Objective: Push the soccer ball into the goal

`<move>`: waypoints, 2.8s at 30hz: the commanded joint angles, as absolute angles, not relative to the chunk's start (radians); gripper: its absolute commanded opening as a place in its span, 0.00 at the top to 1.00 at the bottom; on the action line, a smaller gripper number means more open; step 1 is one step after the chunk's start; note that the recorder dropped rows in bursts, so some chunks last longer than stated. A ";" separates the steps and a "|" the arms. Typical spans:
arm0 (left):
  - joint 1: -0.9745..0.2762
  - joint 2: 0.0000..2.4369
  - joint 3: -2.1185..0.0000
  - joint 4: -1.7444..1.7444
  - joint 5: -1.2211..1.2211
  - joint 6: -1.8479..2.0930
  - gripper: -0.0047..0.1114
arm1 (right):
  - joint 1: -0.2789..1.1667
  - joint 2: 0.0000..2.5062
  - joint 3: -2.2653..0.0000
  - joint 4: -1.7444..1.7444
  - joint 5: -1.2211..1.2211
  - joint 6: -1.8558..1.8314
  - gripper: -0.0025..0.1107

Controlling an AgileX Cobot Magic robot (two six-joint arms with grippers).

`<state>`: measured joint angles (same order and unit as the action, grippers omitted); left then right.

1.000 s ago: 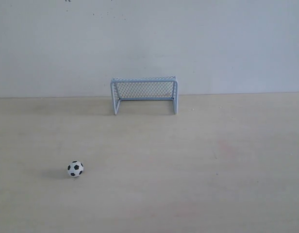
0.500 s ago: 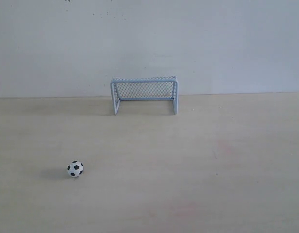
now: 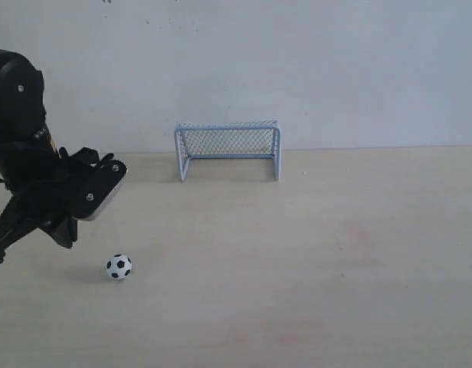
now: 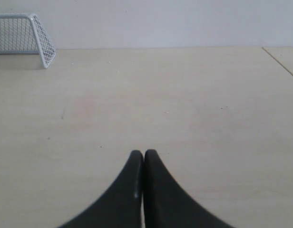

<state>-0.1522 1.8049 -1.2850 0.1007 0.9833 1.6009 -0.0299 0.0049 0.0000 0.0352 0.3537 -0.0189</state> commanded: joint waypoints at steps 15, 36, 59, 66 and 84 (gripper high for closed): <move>-0.162 1.895 -1.153 0.078 0.826 1.638 0.92 | -0.027 0.000 0.000 0.034 0.348 -0.021 0.98; -0.198 1.927 -1.115 0.095 0.707 1.646 0.92 | -0.027 0.000 0.000 0.034 0.348 -0.021 0.98; -0.196 1.952 -1.147 0.113 0.737 1.613 0.92 | -0.027 0.000 0.000 0.034 0.341 -0.021 0.98; -0.196 1.962 -1.153 0.113 0.622 1.645 0.92 | -0.027 0.000 0.000 0.034 0.341 -0.021 0.98; -0.193 1.558 -1.262 -0.763 0.022 1.900 0.92 | -0.027 0.000 0.000 0.034 0.341 -0.021 0.98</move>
<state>-0.1954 1.6196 -1.3136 -0.7437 0.0000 1.8962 -0.0299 0.0049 0.0000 0.0352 0.3537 -0.0189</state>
